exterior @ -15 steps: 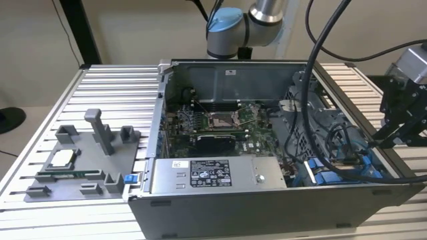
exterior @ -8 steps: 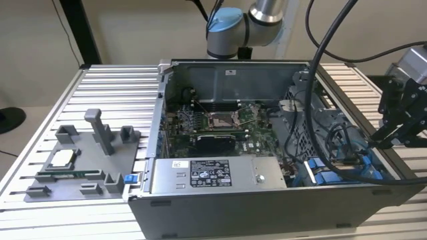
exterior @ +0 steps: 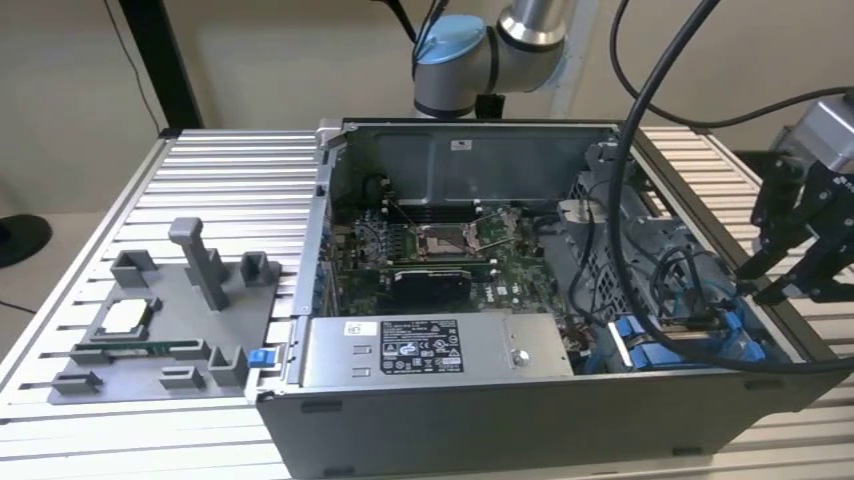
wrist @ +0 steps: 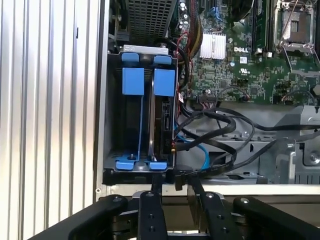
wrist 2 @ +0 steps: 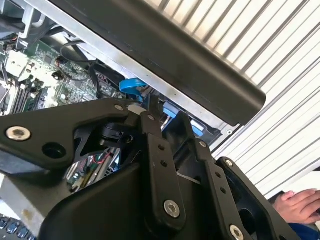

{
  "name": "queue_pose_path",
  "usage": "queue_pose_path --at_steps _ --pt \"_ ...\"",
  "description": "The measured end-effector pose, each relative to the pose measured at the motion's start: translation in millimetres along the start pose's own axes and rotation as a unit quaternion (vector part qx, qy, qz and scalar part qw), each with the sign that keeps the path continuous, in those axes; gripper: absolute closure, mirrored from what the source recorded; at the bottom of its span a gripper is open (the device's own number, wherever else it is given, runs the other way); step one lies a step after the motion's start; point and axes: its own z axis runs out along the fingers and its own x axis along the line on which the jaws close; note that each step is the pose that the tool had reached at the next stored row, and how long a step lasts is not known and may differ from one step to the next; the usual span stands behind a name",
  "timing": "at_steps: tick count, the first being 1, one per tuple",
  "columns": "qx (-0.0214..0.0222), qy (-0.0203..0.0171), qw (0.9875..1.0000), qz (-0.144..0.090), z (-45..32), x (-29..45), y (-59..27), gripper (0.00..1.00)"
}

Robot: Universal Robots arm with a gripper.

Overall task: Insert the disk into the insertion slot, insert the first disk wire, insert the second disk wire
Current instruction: 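Insert the second disk wire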

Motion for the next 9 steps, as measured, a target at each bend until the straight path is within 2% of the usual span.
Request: queue_pose_path --at_steps 4,9 --pt "-0.0031 -0.0002 1.0 0.0 0.9 -0.2 -0.1 0.0" --pt "-0.0032 -0.0002 1.0 0.002 2.6 -3.1 -0.2 0.0"
